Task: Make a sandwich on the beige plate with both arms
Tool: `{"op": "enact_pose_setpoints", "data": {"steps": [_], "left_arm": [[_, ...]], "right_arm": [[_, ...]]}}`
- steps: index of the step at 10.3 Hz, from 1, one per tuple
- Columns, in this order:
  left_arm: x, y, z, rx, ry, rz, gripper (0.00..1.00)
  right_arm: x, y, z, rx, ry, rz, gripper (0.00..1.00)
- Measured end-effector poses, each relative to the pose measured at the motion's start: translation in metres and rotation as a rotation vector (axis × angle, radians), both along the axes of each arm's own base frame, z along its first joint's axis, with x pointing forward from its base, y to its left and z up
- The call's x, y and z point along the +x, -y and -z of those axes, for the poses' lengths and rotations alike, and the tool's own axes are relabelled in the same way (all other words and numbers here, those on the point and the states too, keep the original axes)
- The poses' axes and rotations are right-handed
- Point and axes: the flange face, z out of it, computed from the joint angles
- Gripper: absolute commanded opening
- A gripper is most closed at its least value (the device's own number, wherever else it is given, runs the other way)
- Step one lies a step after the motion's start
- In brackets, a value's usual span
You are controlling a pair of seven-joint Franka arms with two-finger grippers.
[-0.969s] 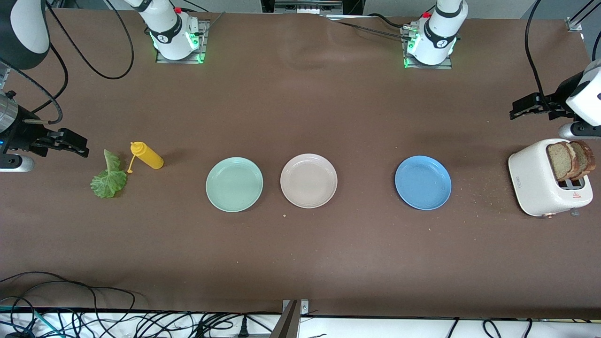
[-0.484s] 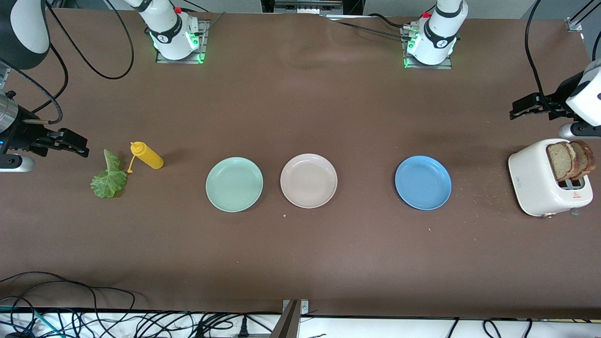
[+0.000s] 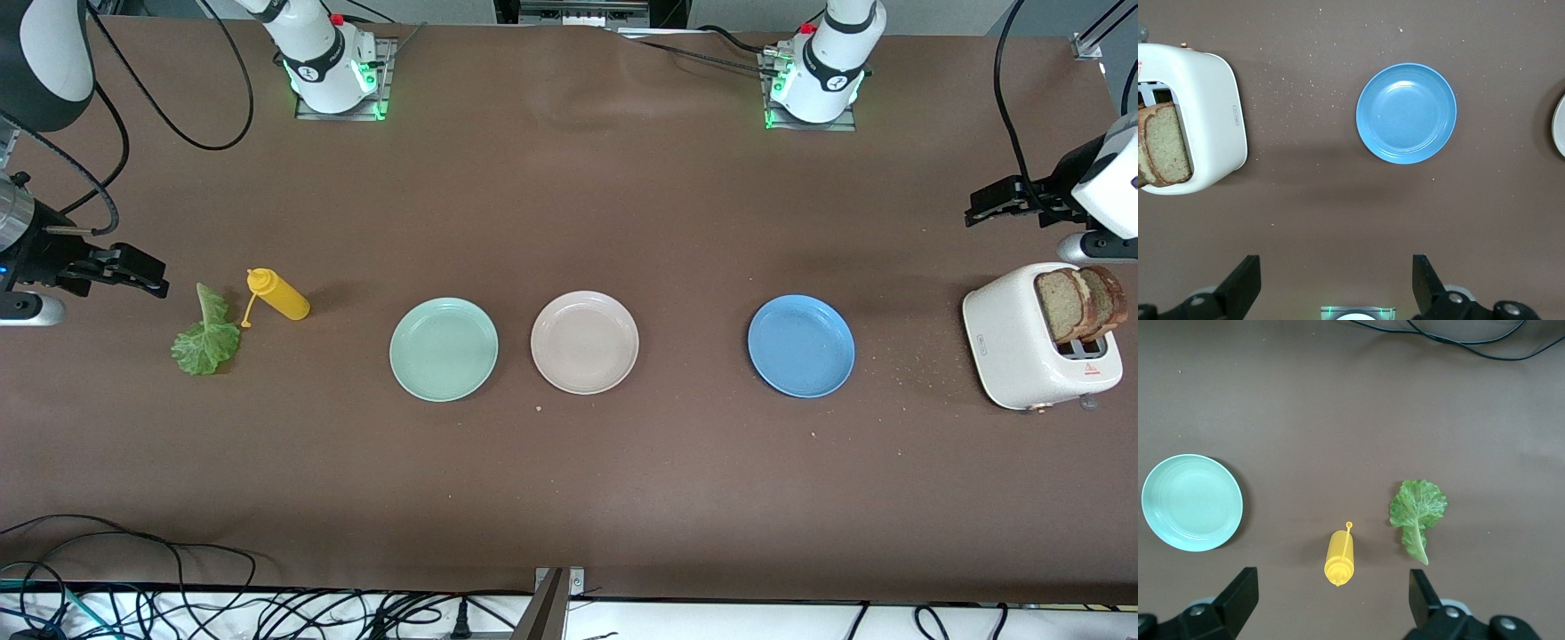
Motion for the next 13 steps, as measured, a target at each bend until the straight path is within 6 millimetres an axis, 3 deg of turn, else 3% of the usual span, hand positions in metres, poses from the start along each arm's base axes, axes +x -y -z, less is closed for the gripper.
{"op": "enact_pose_setpoints", "data": {"steps": [11,12,13], "left_arm": [[0.000,-0.001,0.000,0.000,-0.001,-0.001,1.00],[0.001,-0.007,0.003,0.000,-0.006,-0.016,1.00],[0.002,-0.029,0.011,-0.002,-0.020,-0.054,1.00]], "right_arm": [[0.000,-0.001,0.000,0.005,0.000,0.000,1.00],[0.000,-0.001,0.000,0.005,0.000,0.000,1.00],[0.000,0.000,0.000,0.006,0.000,0.001,1.00]]}}
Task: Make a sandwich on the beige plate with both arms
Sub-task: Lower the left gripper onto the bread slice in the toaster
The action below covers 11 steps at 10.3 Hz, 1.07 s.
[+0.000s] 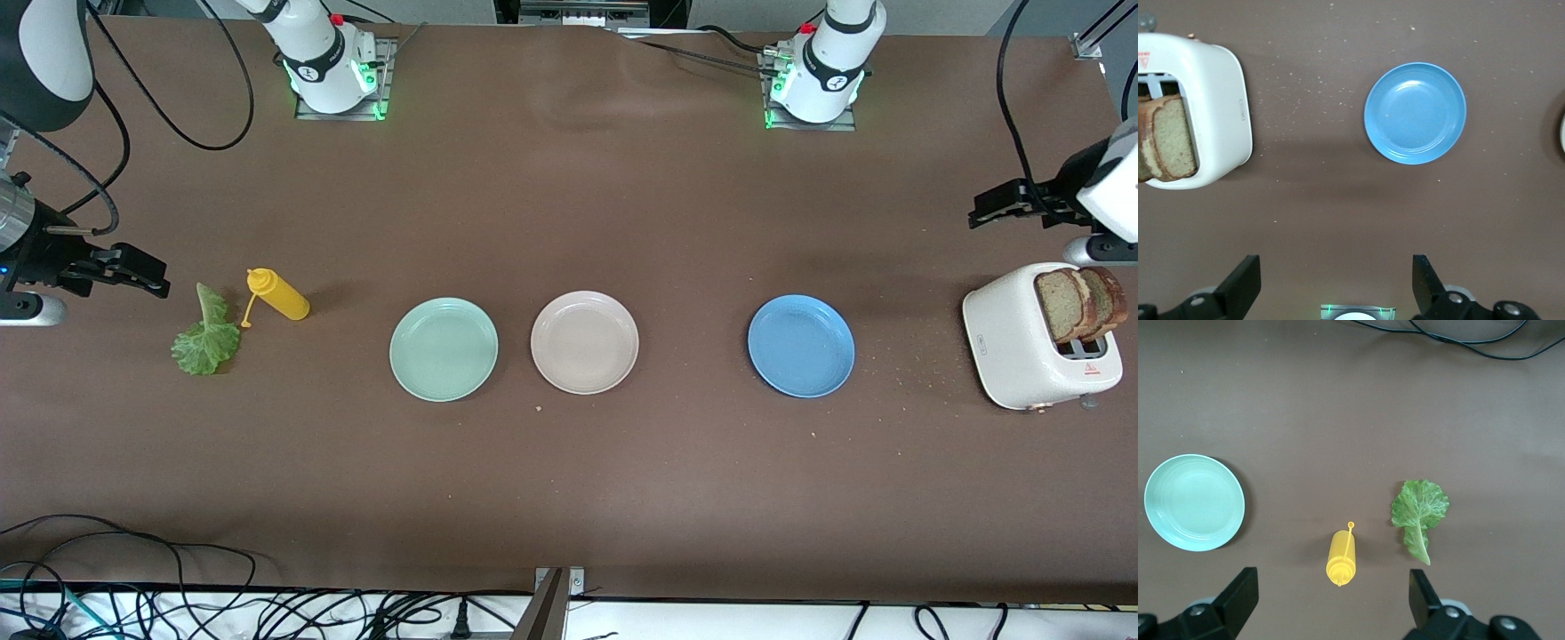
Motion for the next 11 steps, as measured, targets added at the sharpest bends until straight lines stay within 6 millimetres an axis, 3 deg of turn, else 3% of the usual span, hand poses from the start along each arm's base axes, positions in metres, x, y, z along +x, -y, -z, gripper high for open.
{"op": "enact_pose_setpoints", "data": {"steps": [3,6,11], "left_arm": [[0.006,-0.075,0.040,-0.016,-0.057,-0.124,1.00],[0.019,-0.124,0.058,-0.023,-0.062,-0.198,1.00],[0.034,-0.149,0.079,0.018,-0.056,-0.214,1.00]], "right_arm": [[0.000,0.000,0.000,0.000,-0.001,0.000,1.00],[0.000,0.001,0.001,0.000,-0.001,0.000,1.00],[0.001,0.001,0.001,0.000,-0.002,0.000,1.00]]}}
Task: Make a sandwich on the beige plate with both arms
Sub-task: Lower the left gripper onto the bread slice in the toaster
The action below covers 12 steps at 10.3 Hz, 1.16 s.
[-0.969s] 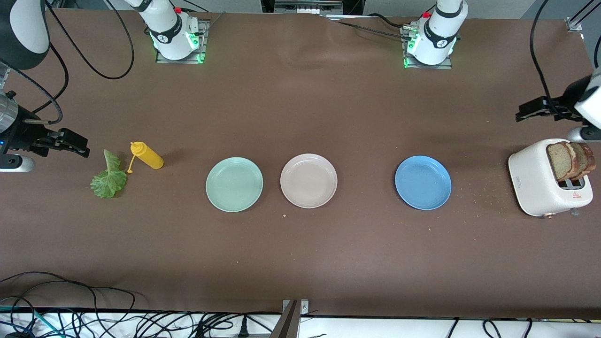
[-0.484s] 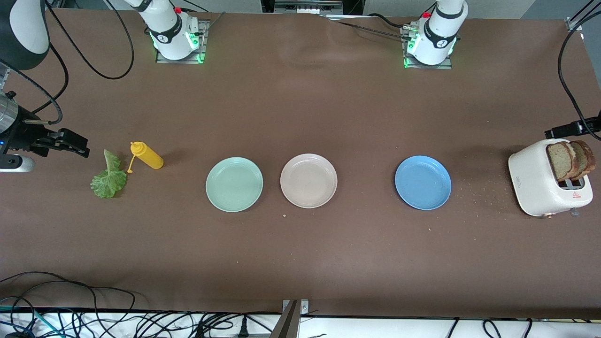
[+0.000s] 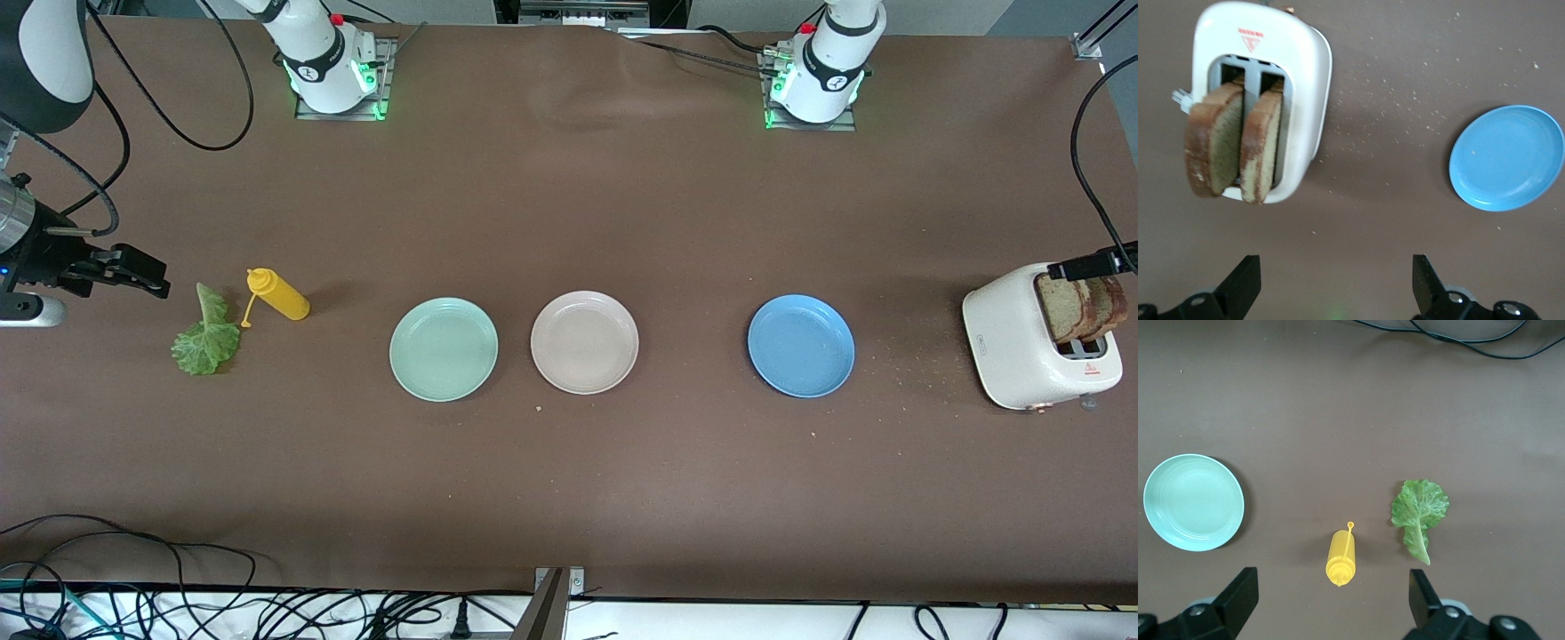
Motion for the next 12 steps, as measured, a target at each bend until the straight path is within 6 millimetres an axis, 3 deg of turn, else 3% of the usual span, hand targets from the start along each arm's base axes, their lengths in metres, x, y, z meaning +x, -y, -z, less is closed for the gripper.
{"op": "enact_pose_setpoints", "data": {"steps": [9,12], "left_arm": [[0.023,-0.037,0.067,0.066,0.016,-0.007,1.00],[0.022,-0.039,0.078,0.074,-0.005,-0.001,1.00]], "right_arm": [[0.000,0.000,0.001,0.000,-0.002,0.000,1.00],[0.000,0.000,0.001,0.000,-0.002,0.000,1.00]]}}
